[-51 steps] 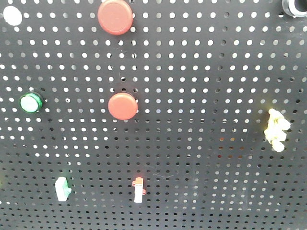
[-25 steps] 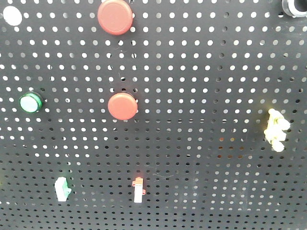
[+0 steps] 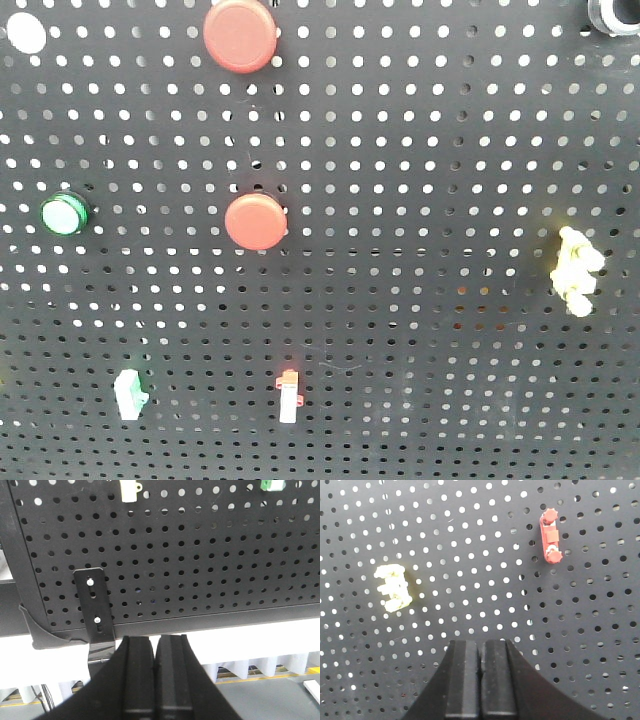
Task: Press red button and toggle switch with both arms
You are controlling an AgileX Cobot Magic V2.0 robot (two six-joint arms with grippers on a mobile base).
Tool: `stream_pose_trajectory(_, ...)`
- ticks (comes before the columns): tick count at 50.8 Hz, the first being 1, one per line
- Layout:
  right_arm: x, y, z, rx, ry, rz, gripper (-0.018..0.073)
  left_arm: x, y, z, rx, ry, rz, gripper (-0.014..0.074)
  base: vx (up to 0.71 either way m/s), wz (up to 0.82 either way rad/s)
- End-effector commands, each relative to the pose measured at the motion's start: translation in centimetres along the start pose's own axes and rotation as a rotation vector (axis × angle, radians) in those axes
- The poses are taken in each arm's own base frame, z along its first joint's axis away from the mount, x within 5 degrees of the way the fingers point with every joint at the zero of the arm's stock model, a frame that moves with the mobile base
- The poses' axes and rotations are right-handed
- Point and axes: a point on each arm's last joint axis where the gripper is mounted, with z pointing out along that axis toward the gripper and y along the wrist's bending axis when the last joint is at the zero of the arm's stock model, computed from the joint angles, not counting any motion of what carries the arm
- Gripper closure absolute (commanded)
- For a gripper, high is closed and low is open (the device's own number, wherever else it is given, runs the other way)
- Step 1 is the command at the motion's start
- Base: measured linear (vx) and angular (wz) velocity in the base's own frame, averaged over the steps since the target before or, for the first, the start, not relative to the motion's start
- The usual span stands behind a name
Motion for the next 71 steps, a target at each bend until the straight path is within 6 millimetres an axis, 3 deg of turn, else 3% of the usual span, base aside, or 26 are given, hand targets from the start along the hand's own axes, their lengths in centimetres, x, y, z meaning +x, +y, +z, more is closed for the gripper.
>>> stream_pose_trajectory(1, -0.8, -0.2, 0.4, 0.038, -0.018, -0.091, 0.0562, 0.4, 0.1, 0.1, -0.008, -0.051, -0.018, 0.0594, 0.0, 0.0)
stream_pose_trajectory(9, 1.7, -0.7, 0.3, 0.05, 0.219, -0.241, 0.0562, 0.4, 0.1, 0.1, -0.008, -0.051, -0.018, 0.0594, 0.0, 0.0)
stream_pose_trajectory(13, 3.3, -1.6, 0.3, 0.123, 0.268, -0.186, 0.0562, 0.4, 0.1, 0.1, -0.008, -0.051, -0.018, 0.0594, 0.0, 0.0)
stream_pose_trajectory(28, 10.4, -2.9, -0.8, 0.124, 0.207, -0.125, 0.0562, 0.4, 0.1, 0.1, -0.008, -0.051, -0.018, 0.0594, 0.0, 0.0)
stream_pose_trajectory(71, 10.4, -3.3, -1.3, 0.197, 0.199, -0.173, 0.0562, 0.4, 0.0, 0.1, -0.007, -0.044, -0.018, 0.0594, 0.0, 0.0)
